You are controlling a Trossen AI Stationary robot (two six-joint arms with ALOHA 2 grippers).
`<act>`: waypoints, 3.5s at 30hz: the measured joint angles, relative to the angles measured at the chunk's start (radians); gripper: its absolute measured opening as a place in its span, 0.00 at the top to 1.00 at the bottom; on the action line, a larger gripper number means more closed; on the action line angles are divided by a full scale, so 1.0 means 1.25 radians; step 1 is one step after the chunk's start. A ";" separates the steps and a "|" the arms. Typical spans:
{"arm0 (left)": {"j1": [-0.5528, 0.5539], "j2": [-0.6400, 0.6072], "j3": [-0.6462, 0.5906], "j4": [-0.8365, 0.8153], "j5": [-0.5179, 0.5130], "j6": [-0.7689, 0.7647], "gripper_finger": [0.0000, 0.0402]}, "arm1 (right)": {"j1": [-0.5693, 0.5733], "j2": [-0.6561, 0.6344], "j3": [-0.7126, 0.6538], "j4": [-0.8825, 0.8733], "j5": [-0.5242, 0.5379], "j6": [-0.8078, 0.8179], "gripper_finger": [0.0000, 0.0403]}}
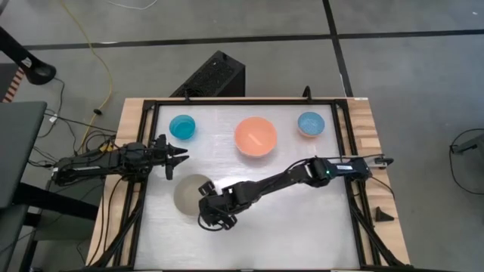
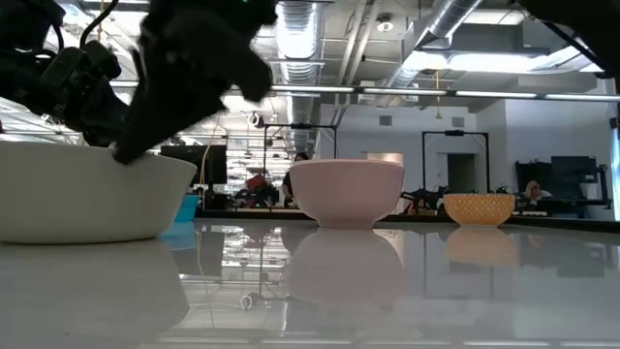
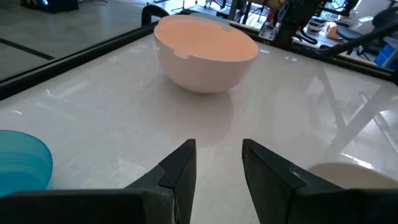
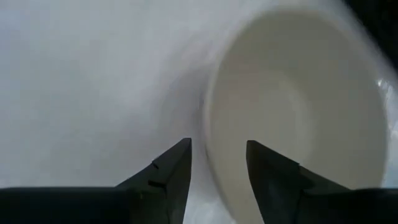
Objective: Nest bowls inside each other
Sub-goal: Stack the gray bowl on top of the orange bowl
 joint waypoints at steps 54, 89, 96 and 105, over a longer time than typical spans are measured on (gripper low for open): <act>0.000 0.000 0.000 -0.001 0.000 0.000 0.70 | -0.226 -0.334 -0.030 -0.577 0.084 0.254 0.93; 0.000 0.000 0.000 0.000 0.000 0.000 0.70 | -0.290 -0.529 -0.554 -0.117 0.111 0.302 0.93; 0.000 0.000 0.000 0.000 0.000 0.000 0.70 | -0.290 -0.495 -0.553 -0.121 0.110 0.304 0.93; 0.000 0.000 0.000 0.000 0.000 0.000 0.70 | -0.290 -0.500 -0.552 -0.152 0.108 0.318 0.92</act>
